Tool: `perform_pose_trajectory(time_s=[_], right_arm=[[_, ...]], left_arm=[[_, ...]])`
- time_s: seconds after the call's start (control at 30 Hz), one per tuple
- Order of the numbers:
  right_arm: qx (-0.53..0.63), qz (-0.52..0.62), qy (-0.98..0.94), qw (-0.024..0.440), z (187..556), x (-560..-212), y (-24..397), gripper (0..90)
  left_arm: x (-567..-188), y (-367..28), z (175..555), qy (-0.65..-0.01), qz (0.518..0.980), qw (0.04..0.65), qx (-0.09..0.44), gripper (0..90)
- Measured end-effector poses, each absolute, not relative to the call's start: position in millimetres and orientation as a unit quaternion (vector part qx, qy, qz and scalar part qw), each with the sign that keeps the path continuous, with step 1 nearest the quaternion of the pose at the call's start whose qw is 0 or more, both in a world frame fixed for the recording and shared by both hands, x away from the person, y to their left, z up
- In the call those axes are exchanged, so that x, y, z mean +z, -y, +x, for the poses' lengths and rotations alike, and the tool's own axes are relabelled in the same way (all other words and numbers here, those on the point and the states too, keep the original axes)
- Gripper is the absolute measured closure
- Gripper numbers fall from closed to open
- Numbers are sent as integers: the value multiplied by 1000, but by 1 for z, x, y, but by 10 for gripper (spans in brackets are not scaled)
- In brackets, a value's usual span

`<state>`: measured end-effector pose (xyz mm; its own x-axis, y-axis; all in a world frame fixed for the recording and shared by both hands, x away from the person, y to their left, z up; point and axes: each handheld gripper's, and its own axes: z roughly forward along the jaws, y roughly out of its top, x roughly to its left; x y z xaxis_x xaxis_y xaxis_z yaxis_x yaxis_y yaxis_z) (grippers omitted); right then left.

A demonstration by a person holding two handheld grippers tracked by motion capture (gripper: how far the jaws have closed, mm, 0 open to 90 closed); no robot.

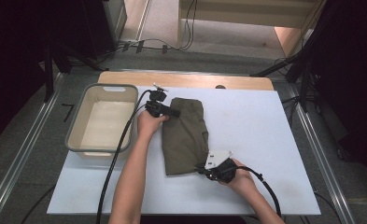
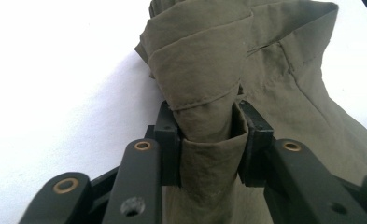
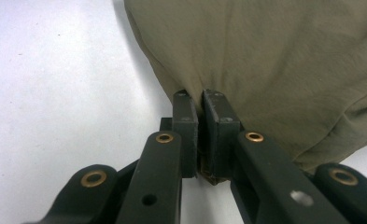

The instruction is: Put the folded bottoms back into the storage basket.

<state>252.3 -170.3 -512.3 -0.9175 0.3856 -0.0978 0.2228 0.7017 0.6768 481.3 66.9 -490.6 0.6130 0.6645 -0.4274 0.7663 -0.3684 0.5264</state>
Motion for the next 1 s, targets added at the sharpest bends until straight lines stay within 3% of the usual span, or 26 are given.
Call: perform_pose_trajectory(time_s=[0.17,0.57,1.0], right_arm=[[343,159,-916,134,249,-512,168,836],[361,176,-909,107,253,-506,175,842],[384,194,-896,110,254,-488,192,842]], left_arm=[[-490,-68,480,-433,822,365,-69,698],[-486,-69,476,-414,824,384,-59,699],[-474,-62,470,-389,827,405,-39,701]])
